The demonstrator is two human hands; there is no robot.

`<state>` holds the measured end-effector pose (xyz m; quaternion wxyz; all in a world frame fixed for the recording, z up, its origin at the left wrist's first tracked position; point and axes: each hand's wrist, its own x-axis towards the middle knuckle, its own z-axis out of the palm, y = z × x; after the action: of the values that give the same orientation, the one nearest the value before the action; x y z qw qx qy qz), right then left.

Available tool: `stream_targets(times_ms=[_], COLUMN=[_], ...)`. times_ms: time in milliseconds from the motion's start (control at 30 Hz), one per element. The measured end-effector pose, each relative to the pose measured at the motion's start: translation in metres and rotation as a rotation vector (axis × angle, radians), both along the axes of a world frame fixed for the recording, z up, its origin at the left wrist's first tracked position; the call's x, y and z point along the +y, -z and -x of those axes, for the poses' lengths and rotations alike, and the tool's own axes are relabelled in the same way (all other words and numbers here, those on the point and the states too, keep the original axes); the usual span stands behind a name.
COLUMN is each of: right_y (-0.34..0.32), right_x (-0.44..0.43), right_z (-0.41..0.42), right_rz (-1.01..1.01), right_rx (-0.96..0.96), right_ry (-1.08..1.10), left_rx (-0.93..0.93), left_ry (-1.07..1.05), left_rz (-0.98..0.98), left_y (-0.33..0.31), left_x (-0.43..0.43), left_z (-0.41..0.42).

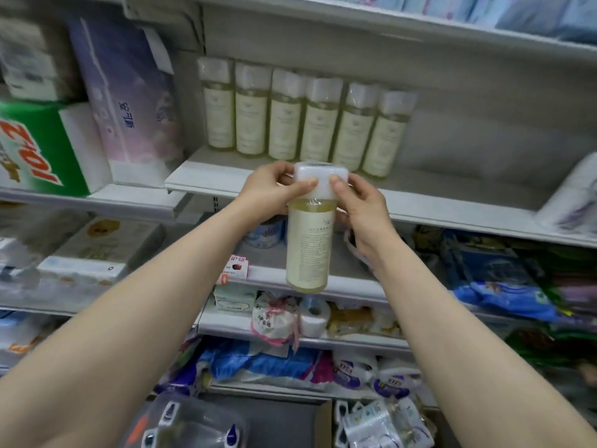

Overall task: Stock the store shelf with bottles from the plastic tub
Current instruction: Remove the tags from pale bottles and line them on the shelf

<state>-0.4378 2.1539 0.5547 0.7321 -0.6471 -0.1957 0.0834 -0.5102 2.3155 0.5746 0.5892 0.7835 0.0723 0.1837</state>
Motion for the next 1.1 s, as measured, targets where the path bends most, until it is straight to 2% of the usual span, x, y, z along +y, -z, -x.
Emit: stream_targets(times_ms=[333,533,1100], right_y=[-0.039,-0.053,-0.035], right_x=[-0.047,-0.067,-0.088], right_z=[-0.067,-0.092,-0.140], right_rz=[-0.032,-0.028,0.073], right_rx=[-0.111,-0.172,-0.231], right_ry=[0.020,-0.013,0.028], left_rx=[-0.070,-0.127,-0.265], left_ry=[0.032,-0.022,-0.113], left_rz=[-0.024,-0.042,-0.207], left_y=[-0.048,-0.070,-0.066], left_x=[-0.048,-0.065,-0.095], left_z=[-0.071,-0.103,-0.160])
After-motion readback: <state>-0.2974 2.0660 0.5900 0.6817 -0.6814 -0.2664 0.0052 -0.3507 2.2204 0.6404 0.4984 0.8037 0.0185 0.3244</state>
